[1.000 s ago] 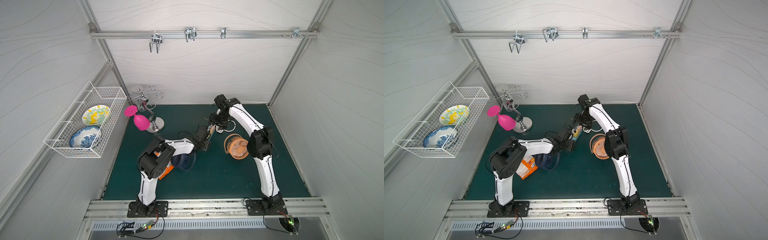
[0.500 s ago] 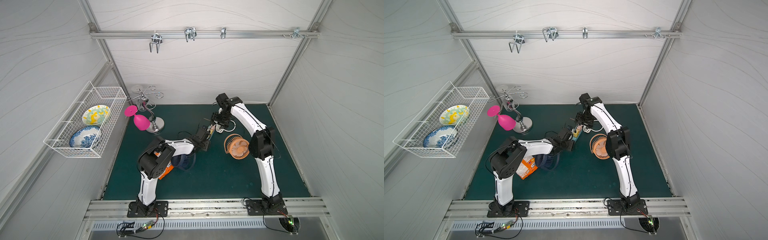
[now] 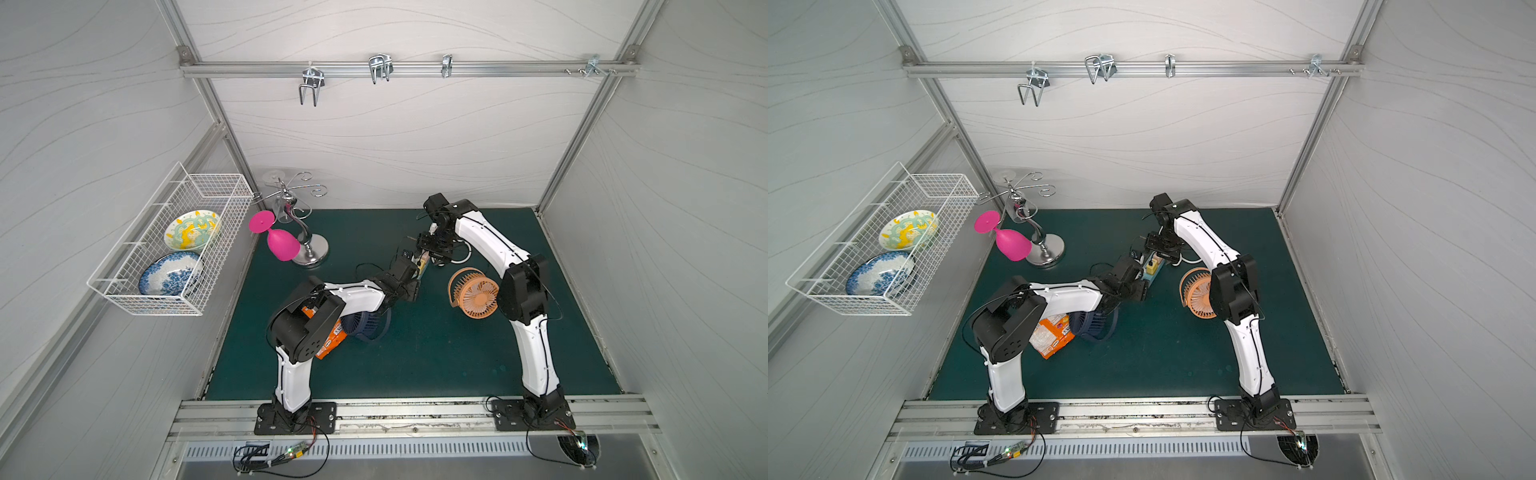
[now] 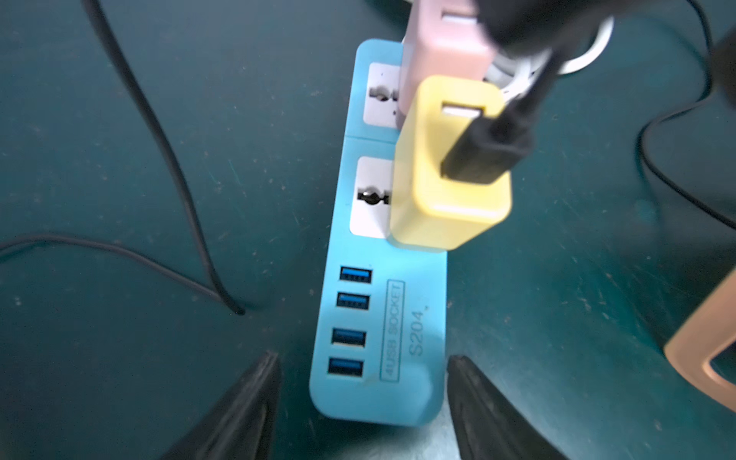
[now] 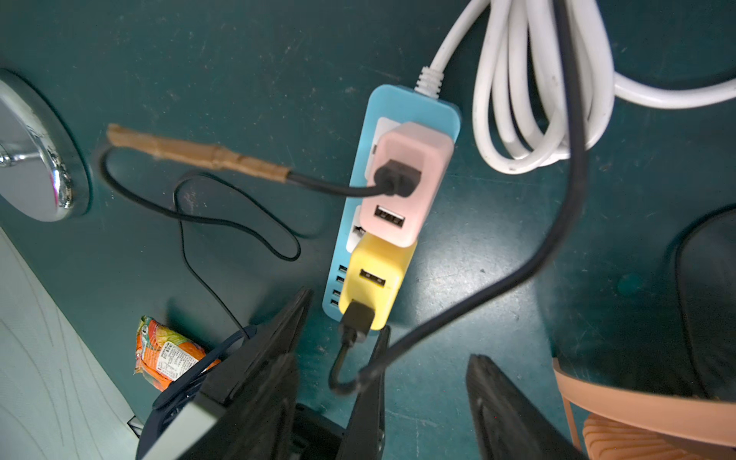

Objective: Unplug the desk fan from the power strip
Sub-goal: Adjust the socket at the center of the board.

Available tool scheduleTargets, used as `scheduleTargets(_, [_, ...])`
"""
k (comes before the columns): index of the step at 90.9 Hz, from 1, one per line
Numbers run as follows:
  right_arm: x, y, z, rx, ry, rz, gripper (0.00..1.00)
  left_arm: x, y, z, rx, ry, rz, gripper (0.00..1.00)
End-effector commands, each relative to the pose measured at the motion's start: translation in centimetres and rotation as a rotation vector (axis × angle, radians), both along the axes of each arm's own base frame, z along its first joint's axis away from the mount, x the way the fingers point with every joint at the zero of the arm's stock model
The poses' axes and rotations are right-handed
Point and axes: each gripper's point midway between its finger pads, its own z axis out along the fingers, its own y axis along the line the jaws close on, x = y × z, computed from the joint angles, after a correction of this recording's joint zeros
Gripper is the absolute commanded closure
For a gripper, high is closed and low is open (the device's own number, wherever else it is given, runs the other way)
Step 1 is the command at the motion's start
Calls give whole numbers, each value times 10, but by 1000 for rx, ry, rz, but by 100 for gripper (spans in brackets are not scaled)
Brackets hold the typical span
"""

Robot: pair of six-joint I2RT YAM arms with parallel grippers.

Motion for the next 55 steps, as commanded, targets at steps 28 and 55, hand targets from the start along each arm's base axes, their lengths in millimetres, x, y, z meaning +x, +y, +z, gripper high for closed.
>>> scheduleTargets(28, [4, 9, -25, -15, 35, 25, 33, 1, -4, 29, -26, -55, -18, 39])
scheduleTargets(55, [11, 8, -38, -43, 33, 24, 39, -3, -4, 23, -34, -37, -25, 39])
